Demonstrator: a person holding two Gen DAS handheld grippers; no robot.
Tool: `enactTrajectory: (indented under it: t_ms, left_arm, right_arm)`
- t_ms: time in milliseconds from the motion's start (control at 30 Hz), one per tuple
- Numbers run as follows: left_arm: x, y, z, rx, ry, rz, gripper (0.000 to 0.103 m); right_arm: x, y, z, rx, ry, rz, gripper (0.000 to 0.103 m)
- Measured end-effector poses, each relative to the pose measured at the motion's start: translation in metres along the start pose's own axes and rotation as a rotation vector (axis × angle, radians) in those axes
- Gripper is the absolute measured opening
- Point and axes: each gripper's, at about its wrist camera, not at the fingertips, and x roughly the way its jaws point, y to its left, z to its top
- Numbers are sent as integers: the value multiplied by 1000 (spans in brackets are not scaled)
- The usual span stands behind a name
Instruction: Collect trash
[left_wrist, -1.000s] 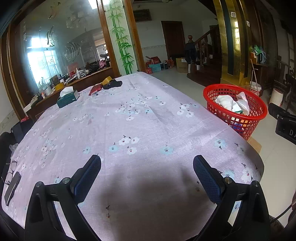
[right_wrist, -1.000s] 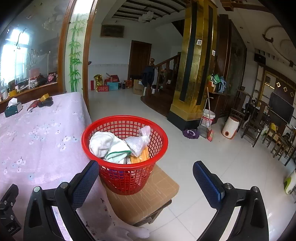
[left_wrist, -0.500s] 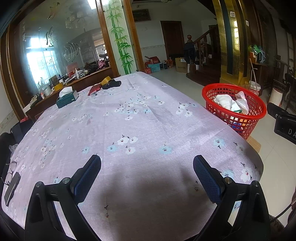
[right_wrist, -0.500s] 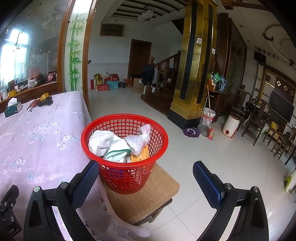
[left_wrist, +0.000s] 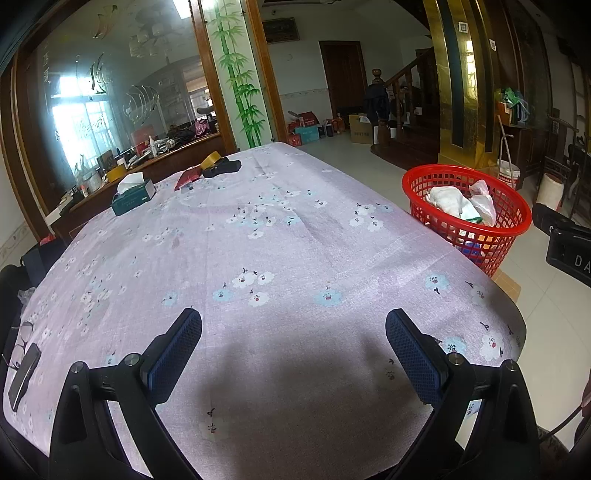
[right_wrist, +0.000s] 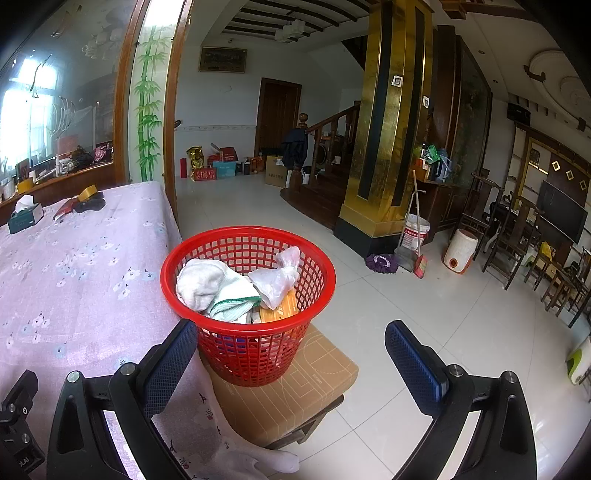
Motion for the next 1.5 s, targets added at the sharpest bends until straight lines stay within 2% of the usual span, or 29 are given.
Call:
enactTrajectory:
  t_ms: [767, 933, 1067, 1167, 1233, 1300, 1400, 1500]
  left_arm:
    - [1, 1, -3, -10, 3, -1, 99]
    - [7, 22, -2, -55, 30, -4, 99]
    - [18, 78, 0, -165, 65, 88, 99]
    - [31, 125, -2, -237, 138, 182, 99]
    - [42, 162, -8, -283, 179, 253, 99]
    - [50, 193, -15, -323, 208, 283, 99]
    - [64, 232, -27, -382, 268, 271, 99]
    - [82, 256, -36, -395, 334, 235, 99]
  right_arm:
    - [2, 4, -2, -6, 1, 6, 103]
    - [1, 17, 5, -21, -4, 40, 103]
    - [-4, 52, 19, -75, -7, 150, 103]
    - [-9, 97, 28, -153, -15, 240, 103]
    - [-6, 136, 31, -217, 35, 328, 103]
    - [2, 166, 32, -238, 100, 414, 103]
    - [17, 220, 30, -276, 212, 511, 103]
    - [40, 260, 22, -283, 299, 514, 103]
